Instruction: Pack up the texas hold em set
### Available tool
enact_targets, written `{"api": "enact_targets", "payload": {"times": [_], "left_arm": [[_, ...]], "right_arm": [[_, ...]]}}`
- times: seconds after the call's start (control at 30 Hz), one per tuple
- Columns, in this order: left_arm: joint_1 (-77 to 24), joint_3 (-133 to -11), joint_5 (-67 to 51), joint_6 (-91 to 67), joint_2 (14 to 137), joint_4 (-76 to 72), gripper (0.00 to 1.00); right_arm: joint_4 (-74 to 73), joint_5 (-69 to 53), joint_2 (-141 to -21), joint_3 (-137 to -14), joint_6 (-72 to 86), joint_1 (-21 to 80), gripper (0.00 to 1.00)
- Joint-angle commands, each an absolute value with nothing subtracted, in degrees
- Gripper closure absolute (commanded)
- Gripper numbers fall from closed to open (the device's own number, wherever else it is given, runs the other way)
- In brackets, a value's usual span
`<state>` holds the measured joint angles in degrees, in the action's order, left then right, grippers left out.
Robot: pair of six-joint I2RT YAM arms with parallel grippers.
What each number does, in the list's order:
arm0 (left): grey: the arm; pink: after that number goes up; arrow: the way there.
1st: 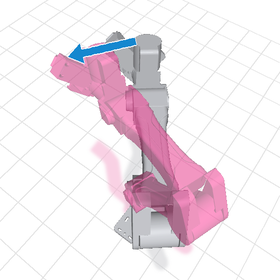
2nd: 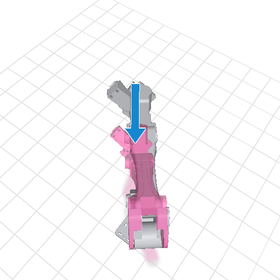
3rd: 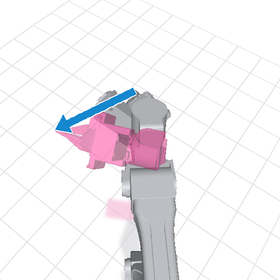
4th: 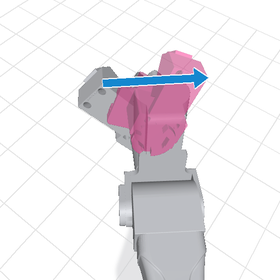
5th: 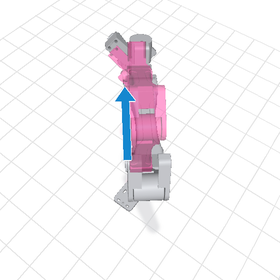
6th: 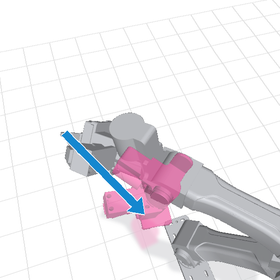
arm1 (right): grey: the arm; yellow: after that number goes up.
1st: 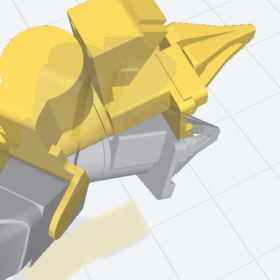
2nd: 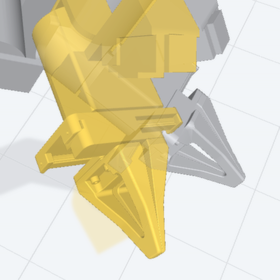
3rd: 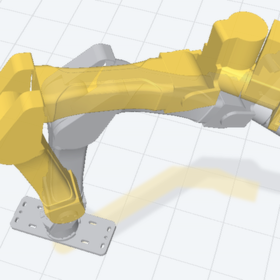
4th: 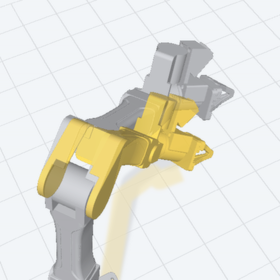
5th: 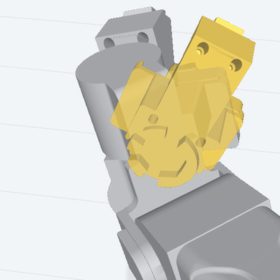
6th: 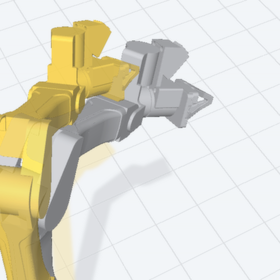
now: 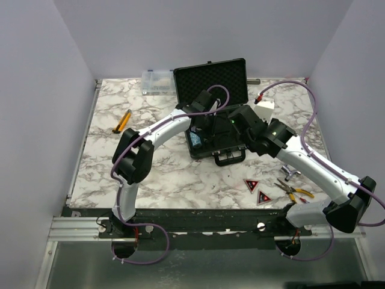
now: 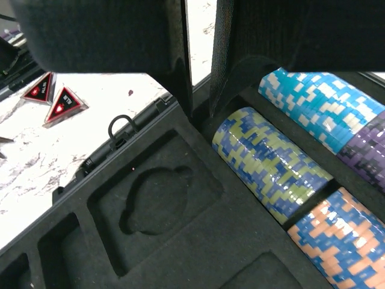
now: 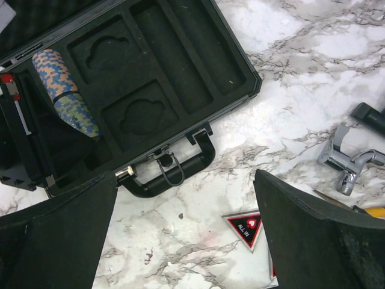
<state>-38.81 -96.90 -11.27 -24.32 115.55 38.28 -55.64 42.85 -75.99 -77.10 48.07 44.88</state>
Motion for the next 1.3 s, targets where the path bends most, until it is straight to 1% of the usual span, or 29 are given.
{"api": "enact_targets", "payload": {"times": [0.0, 0.23, 0.37, 0.47, 0.7, 0.73, 0.77, 0.93, 1.0, 1.1, 1.17, 1.27], "left_arm": [[-37.7, -99.76, -7.19, -22.33, 117.66, 40.69, 0.84], [-37.26, -99.16, -6.97, -21.27, 117.09, 40.9, 0.84], [-37.22, -97.49, -7.28, -21.27, 112.75, 40.25, 0.83], [-37.22, -95.6, -4.33, -21.45, 107.95, 40.26, 0.82], [-37.24, -86.58, 2.26, -21.6, 94.54, 39.37, 0.64], [-37.2, -85.39, 3.12, -21.81, 92.95, 39.44, 0.55], [-37.18, -83.71, 4.24, -22.23, 90.97, 39.46, 0.51], [-36.93, -76.32, 7.89, -24.28, 80.86, 39.36, 0.41], [-36.91, -72.81, 9.79, -24.98, 76.19, 39.24, 0.33], [-36.73, -68.31, 12.52, -25.92, 70.37, 38.92, 0.16], [-36.02, -65.19, 13.17, -26.98, 66.89, 38.94, 0.07], [-34.95, -60.63, 13.44, -28.52, 61.57, 39.17, 0.02]], "right_arm": [[-57.67, 45.87, -75.04, -78.0, 49.94, 44.74, 0.01], [-58.3, 45.86, -75.51, -78.75, 49.74, 44.69, 0.01], [-58.39, 46.38, -74.84, -78.57, 49.88, 44.71, 0.01], [-58.52, 46.7, -74.79, -78.75, 49.59, 44.73, 0.0], [-58.27, 45.83, -74.05, -76.83, 50.61, 44.71, 0.0], [-57.82, 45.56, -73.83, -76.16, 50.63, 44.71, 0.0], [-57.29, 45.44, -73.66, -75.75, 50.61, 44.73, 0.0], [-55.41, 43.51, -73.7, -74.39, 51.1, 44.74, 0.0], [-54.96, 42.6, -73.83, -73.77, 51.78, 44.74, 0.0], [-53.88, 40.96, -73.74, -72.11, 52.75, 44.69, 0.0], [-53.42, 40.39, -73.74, -71.24, 54.01, 44.69, 0.0], [-52.92, 39.48, -74.04, -70.43, 54.86, 44.68, 0.0]]}}
